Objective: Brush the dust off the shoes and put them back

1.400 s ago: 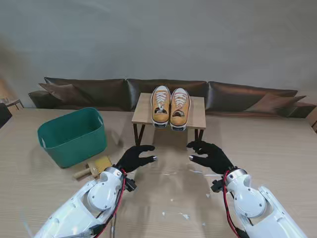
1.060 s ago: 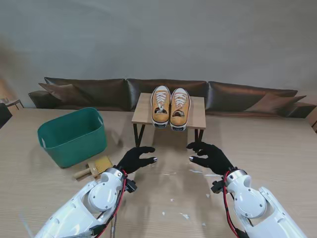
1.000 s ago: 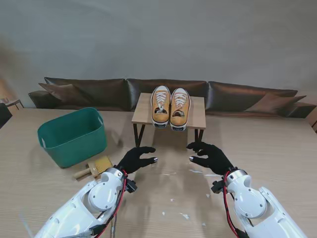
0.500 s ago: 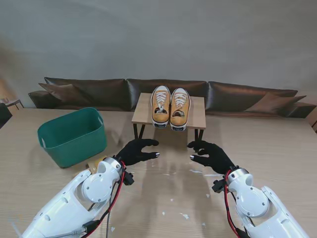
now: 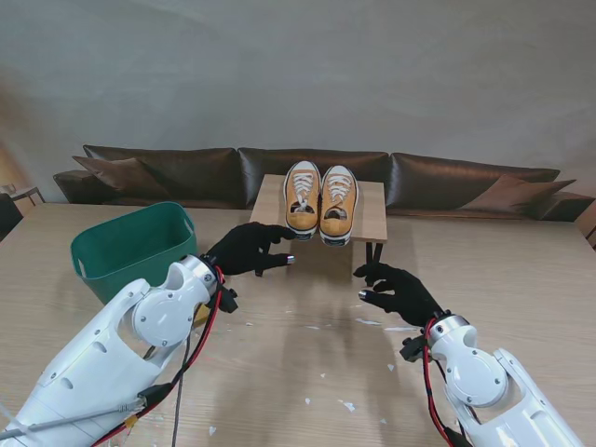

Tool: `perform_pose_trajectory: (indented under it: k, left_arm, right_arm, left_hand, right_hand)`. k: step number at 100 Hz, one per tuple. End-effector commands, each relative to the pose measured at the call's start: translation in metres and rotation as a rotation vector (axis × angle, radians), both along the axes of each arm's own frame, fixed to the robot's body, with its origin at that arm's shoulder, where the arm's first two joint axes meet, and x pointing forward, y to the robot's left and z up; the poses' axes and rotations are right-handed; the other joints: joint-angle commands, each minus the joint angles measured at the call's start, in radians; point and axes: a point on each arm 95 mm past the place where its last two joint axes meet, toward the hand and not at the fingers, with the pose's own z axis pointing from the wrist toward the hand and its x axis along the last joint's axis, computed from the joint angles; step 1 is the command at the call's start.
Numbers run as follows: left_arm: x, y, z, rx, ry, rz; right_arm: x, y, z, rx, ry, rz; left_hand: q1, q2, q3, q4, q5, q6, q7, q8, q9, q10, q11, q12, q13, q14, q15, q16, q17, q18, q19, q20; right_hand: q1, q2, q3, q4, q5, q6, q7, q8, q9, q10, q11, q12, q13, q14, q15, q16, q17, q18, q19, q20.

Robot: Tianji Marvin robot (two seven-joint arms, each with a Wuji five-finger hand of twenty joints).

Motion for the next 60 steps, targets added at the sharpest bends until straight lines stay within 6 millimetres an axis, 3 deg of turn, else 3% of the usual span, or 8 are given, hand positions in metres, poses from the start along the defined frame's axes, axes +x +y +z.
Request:
perform_pose_trajectory:
  k: [1, 13, 16, 26, 39, 50, 60]
  left_arm:
    - [0.006, 0.001, 0.021, 0.018, -0.036, -0.018]
    - [0.015, 0.003, 0.033, 0.039, -0.058, -0.033]
    - [0.018, 0.004, 0.035, 0.047, -0.063, -0.035]
    - [0.029, 0.008, 0.041, 0.081, -0.085, -0.040]
    - [0.041, 0.009, 0.044, 0.142, -0.099, -0.053]
    - [0.050, 0.010, 0.044, 0.233, -0.114, -0.072]
    - [0.055, 0.007, 0.042, 0.288, -0.111, -0.084]
  right_arm:
    - [-0.002, 0.003, -0.002, -0.001, 0.016, 0.017]
    - [-0.003, 0.003, -0.003, -0.004, 0.022, 0.021]
    - [-0.004, 0.003, -0.003, -0.004, 0.023, 0.022]
    - [-0.004, 0.002, -0.003, -0.004, 0.029, 0.024]
    - [-0.004, 0.002, -0.003, -0.003, 0.036, 0.024]
    - [-0.004, 0.001, -0.004, -0.003, 0.042, 0.023]
    - [-0.004, 0.001, -0.004, -0.003, 0.046, 0.023]
  left_hand:
    - [-0.027, -0.005, 0.000, 0.001, 0.005, 0.000, 0.000, 0.007, 0.017, 0.008, 0.002, 0.008, 0.026, 0.009, 0.010, -0.008, -0.050, -0.016, 0.116, -0.097]
    - [-0.026, -0.006, 0.002, 0.001, 0.002, -0.013, -0.001, 0.006, 0.011, 0.005, -0.002, 0.003, 0.029, 0.003, 0.003, -0.013, -0.053, -0.019, 0.125, -0.121]
    - [-0.028, -0.009, 0.009, 0.000, -0.004, -0.017, -0.005, 0.003, 0.010, 0.002, 0.000, 0.002, 0.032, 0.002, 0.009, -0.009, -0.056, -0.018, 0.166, -0.177]
    - [-0.028, -0.019, 0.013, -0.001, -0.020, -0.066, -0.010, -0.002, 0.012, 0.000, 0.025, 0.045, 0.047, -0.004, 0.084, 0.041, -0.041, -0.028, 0.243, -0.162]
    - [-0.036, -0.053, 0.026, -0.004, -0.058, -0.147, -0.016, -0.015, 0.001, -0.013, 0.100, 0.234, 0.070, -0.035, 0.314, 0.207, 0.014, -0.065, 0.458, -0.066]
    - [-0.071, -0.098, 0.051, -0.009, -0.105, -0.195, -0.025, -0.025, -0.046, -0.050, 0.236, 0.504, 0.111, -0.125, 0.581, 0.361, 0.115, -0.118, 0.566, 0.051]
    - [-0.098, -0.137, 0.076, -0.013, -0.119, -0.199, -0.013, -0.011, -0.092, -0.067, 0.368, 0.649, 0.133, -0.178, 0.713, 0.409, 0.150, -0.144, 0.610, 0.129]
  right_hand:
    - [-0.039, 0.015, 0.000, 0.009, -0.023, -0.010, 0.002, -0.009, 0.004, -0.002, -0.005, -0.016, 0.021, 0.002, 0.009, 0.011, -0.383, 0.017, 0.000, 0.016]
    - [-0.038, 0.015, 0.001, 0.010, -0.026, -0.009, 0.001, -0.010, 0.006, -0.002, -0.005, -0.016, 0.020, 0.004, 0.008, 0.011, -0.383, 0.016, 0.001, 0.016]
    - [-0.038, 0.016, 0.001, 0.010, -0.026, -0.007, 0.002, -0.009, 0.007, -0.002, -0.004, -0.016, 0.020, 0.003, 0.008, 0.011, -0.382, 0.016, 0.001, 0.016]
    - [-0.037, 0.017, 0.001, 0.009, -0.030, -0.008, 0.001, -0.010, 0.007, -0.002, -0.004, -0.016, 0.020, 0.003, 0.008, 0.011, -0.382, 0.016, 0.002, 0.015]
    - [-0.037, 0.020, 0.000, 0.009, -0.033, -0.008, 0.001, -0.010, 0.008, 0.000, -0.004, -0.016, 0.021, 0.004, 0.008, 0.012, -0.383, 0.015, 0.002, 0.015]
    - [-0.036, 0.020, -0.001, 0.009, -0.033, -0.006, 0.002, -0.010, 0.009, -0.001, -0.004, -0.016, 0.020, 0.004, 0.008, 0.011, -0.385, 0.016, 0.003, 0.014]
    - [-0.036, 0.021, -0.002, 0.009, -0.036, -0.007, 0.002, -0.010, 0.007, -0.001, -0.005, -0.016, 0.020, 0.004, 0.008, 0.011, -0.384, 0.015, 0.003, 0.013]
